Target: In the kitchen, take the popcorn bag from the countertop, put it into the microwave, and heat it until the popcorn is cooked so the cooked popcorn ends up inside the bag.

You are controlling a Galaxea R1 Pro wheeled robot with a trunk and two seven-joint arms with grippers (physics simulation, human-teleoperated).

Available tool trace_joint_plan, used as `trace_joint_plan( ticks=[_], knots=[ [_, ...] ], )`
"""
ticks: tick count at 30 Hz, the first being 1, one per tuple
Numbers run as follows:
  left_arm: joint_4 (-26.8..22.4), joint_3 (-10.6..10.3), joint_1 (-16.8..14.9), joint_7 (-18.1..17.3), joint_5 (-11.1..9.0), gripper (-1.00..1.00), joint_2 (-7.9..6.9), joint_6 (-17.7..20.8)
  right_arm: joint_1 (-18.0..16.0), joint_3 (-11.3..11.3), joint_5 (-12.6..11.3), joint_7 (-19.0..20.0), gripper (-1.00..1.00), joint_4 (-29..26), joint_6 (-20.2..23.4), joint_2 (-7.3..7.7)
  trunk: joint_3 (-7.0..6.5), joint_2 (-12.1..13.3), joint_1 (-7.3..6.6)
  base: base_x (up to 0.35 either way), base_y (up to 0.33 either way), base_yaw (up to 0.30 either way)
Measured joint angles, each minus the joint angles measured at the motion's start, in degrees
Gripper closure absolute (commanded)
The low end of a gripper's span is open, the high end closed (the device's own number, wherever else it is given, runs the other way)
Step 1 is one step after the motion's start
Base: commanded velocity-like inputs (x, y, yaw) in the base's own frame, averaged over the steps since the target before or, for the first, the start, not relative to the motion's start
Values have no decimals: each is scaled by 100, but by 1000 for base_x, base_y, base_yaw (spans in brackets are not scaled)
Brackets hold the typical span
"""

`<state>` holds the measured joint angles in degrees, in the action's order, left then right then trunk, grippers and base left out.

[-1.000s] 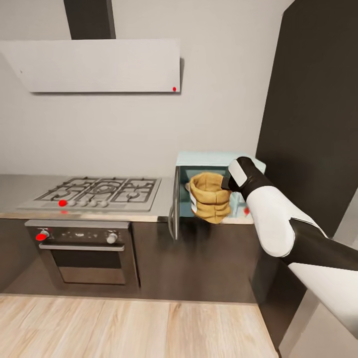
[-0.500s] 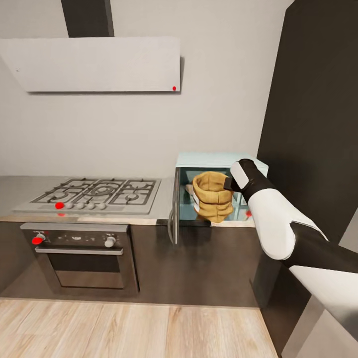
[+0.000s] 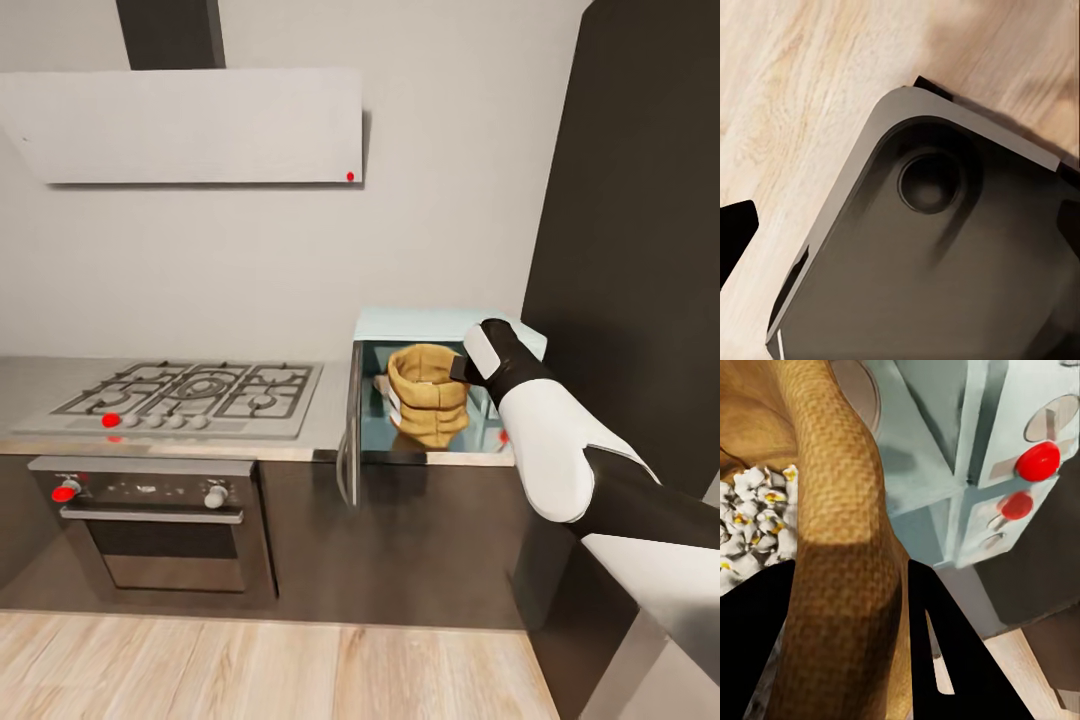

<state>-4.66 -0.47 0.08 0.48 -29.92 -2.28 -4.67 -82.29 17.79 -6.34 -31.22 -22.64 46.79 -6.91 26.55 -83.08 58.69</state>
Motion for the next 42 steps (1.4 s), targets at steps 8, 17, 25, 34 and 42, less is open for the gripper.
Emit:
trace_joint_plan(
  ticks=[8, 17, 25, 34, 42],
  knots=[
    [0, 0, 0, 0, 0, -100, 0, -2, 1, 17, -52, 3, 100, 9, -31, 5, 0, 1, 2, 269, 0, 0],
    [0, 30, 0, -1, -57, -100, 0, -9, 0, 21, -29, 3, 100, 6, -31, -5, 0, 2, 4, 9, 0, 0],
    [-1, 9, 0, -8, -44, -100, -9, -7, 2, 22, -42, 4, 100, 10, -29, -35, 1, 2, 0, 213, 0, 0],
    [-1, 21, 0, -3, -55, -100, -9, -9, 5, 17, -11, 6, 100, 13, -8, -19, 2, 2, 3, 239, 0, 0],
    [-1, 33, 0, -4, -64, -100, -9, -9, 5, 17, -7, 7, 100, 13, -6, -9, 2, 3, 4, 4, 0, 0]
  ],
)
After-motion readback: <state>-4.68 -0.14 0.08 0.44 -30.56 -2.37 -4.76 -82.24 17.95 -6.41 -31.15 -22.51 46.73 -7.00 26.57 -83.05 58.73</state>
